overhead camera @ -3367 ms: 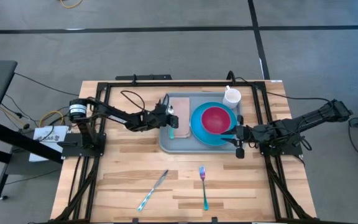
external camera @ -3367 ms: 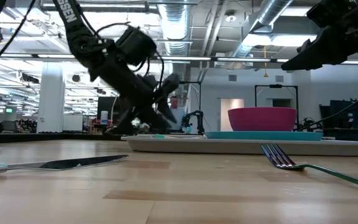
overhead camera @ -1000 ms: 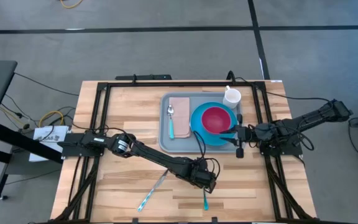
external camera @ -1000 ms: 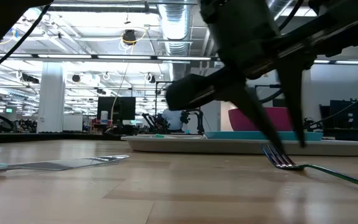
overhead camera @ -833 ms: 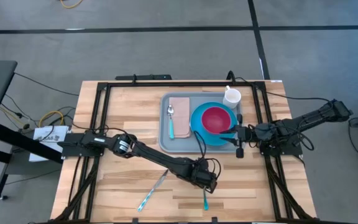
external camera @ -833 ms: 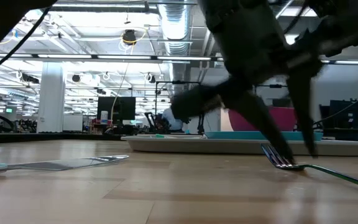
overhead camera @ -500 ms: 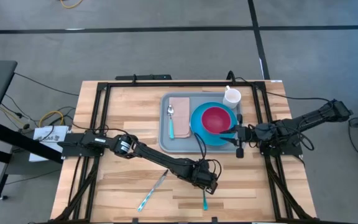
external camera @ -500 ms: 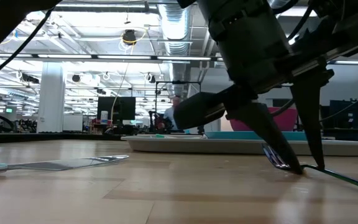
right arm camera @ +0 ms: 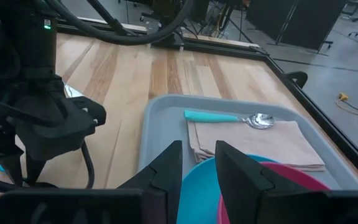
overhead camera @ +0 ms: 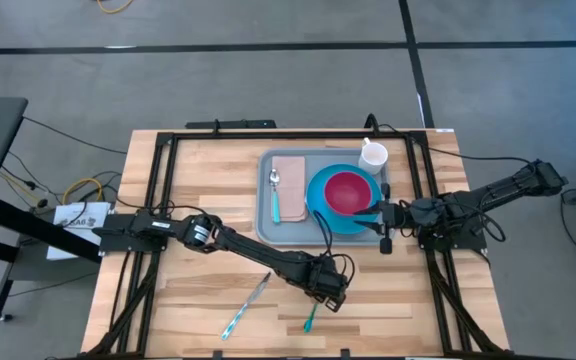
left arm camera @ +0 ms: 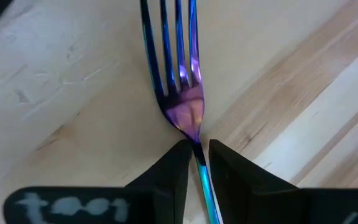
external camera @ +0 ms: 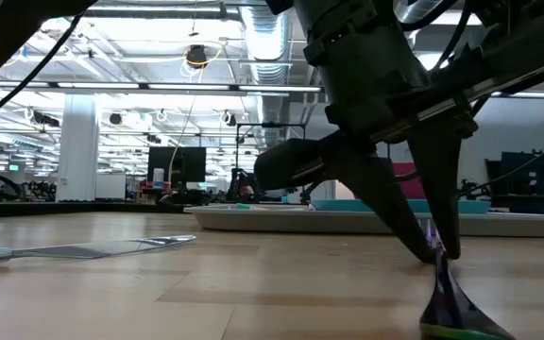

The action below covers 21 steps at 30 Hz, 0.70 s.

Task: Set up tray
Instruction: Put the blue fork to the right of the green spoon on the light brown napkin on the gray serving tray

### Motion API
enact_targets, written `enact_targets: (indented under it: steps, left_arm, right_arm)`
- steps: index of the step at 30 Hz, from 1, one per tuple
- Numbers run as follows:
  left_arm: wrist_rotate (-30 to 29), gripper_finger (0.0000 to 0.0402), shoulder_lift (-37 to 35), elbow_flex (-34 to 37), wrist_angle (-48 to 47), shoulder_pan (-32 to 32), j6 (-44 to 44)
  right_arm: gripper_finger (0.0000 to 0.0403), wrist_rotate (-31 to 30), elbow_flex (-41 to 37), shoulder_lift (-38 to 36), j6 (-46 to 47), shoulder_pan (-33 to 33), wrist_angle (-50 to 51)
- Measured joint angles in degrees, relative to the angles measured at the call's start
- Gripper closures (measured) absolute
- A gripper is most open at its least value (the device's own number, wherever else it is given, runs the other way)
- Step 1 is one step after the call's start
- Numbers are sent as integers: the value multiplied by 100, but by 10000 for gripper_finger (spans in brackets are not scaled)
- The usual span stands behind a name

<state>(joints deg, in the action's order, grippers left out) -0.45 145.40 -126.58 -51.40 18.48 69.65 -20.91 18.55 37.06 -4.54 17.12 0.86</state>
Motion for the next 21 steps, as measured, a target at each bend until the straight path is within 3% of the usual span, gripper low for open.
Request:
enact_targets:
  steps: [8,13,19,21]
  left_arm:
    - [-167,394,0,10,-80,2,234]
    - [-198,397,-24,-62,-124,2,324]
    - [-644,399,-50,-815,-1300,-31,347]
    - [-772,399,-262,-725,-1655,-71,430]
  right_arm:
    - [312,0,0,0,0,-1,0]
    - [312,0,0,0,0,0,0]
    - [312,0,0,1,2,-1,10]
    - [312,0,0,0,2,0,4]
